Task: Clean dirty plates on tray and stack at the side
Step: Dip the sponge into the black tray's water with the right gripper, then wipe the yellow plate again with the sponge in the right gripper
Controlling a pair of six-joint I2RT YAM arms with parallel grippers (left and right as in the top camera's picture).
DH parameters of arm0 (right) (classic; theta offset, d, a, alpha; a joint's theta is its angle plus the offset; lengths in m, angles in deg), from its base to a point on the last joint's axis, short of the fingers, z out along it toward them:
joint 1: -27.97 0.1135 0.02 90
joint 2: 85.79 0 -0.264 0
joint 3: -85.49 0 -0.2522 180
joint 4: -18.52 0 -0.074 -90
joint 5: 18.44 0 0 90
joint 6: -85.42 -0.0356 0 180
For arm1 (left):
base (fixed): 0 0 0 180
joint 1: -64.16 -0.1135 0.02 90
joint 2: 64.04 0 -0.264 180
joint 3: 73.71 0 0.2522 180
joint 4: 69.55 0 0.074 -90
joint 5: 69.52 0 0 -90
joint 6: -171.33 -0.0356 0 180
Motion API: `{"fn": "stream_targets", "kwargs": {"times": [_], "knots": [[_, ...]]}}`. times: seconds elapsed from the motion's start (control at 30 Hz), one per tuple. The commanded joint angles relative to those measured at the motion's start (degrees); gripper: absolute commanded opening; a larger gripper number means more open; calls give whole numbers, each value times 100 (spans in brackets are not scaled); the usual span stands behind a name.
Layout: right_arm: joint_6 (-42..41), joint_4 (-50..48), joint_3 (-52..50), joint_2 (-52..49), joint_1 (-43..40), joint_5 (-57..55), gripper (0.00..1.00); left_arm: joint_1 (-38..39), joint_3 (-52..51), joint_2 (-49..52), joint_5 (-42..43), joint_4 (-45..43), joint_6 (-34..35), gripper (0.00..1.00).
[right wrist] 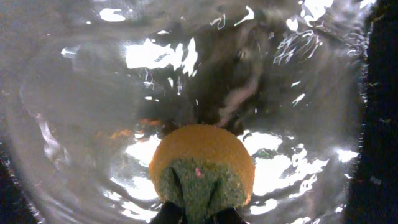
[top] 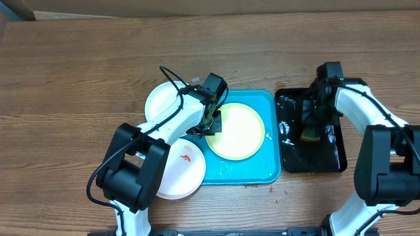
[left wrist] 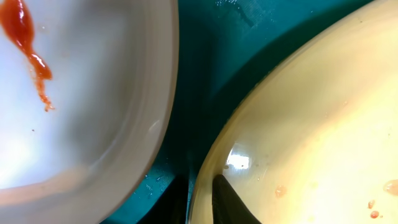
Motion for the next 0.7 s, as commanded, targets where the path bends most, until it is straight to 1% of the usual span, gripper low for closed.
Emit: {"fn": "stream_targets", "kwargs": {"times": [0.0,0.07,0.1,0.27,0.3,0.33,0.37,0.57,0.67], "knots": [[-35,291,603,9,2,52,7,-59,-59,105,-72,-20,35,17],[-52,369,675,11,2,105,5,-59,-59,105,-74,-24,35,15],[-50,367,678,11,2,168,4,-57,-59,105,-72,-37,35,12],[-50,551,669,11,2,352,4,-57,-59,105,-72,-63,35,12],[-50,586,669,11,2,385,4,-57,-59,105,-72,-63,35,11],[-50,590,669,11,2,470,4,-57,-59,105,-70,-61,35,7],[-52,586,669,11,2,577,4,-57,-59,105,-70,-61,35,5],[-46,581,717,11,-9,1561,4,-57,-59,105,-72,-68,35,4],[-44,586,782,13,-9,2225,4,-57,-59,105,-55,-61,33,4]]}}
